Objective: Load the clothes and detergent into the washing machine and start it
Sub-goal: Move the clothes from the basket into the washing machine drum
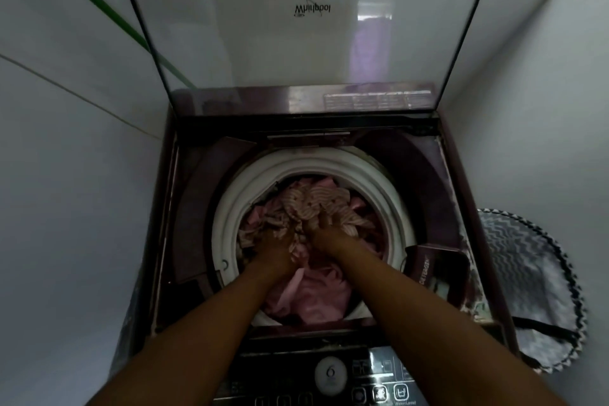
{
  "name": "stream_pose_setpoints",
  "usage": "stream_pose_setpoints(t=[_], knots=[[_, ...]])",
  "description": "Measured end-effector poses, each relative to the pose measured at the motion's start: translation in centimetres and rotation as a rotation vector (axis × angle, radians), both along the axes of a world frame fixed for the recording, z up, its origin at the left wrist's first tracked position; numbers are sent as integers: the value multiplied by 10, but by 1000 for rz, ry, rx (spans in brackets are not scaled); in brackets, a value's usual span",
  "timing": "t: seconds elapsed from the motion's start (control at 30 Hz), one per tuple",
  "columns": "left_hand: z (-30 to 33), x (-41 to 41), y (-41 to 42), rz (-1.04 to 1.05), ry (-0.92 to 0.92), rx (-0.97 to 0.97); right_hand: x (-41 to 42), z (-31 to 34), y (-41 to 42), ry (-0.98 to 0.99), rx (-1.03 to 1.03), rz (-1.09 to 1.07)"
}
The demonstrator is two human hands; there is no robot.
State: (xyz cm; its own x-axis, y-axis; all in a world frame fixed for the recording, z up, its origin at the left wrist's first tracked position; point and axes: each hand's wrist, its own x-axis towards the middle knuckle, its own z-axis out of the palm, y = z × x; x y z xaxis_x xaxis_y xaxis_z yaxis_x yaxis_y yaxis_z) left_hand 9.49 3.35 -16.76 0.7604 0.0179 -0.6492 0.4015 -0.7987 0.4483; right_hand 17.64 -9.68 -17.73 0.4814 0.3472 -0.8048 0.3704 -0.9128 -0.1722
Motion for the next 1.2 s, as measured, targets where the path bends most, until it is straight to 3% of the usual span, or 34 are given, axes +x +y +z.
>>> stream_pose_setpoints(t=[0.23,0.33,0.5,0.6,0.73,0.93,1.07,1.2], knots=[[23,15,-9,9,89,129,10,29,-8,16,66,-48],[40,16,-19,18,-97,167,18,55,-14,37,133,-40],[76,25,-43,60,-393,299,30,79,-41,-248,255,-88],[91,41,-54,54,-517,179,23,120,-61,-343,354,-112],[109,64,-87,7,-678,-41,23,153,-99,-557,329,-136],[132,88,-156,-80,-806,-238,25,174,-165,-810,443,-345],[141,99,-204,-154,-827,-262,24,178,-216,-854,647,-598],[150,106,-248,-360,-853,-196,19,168,-270,-780,627,-757]])
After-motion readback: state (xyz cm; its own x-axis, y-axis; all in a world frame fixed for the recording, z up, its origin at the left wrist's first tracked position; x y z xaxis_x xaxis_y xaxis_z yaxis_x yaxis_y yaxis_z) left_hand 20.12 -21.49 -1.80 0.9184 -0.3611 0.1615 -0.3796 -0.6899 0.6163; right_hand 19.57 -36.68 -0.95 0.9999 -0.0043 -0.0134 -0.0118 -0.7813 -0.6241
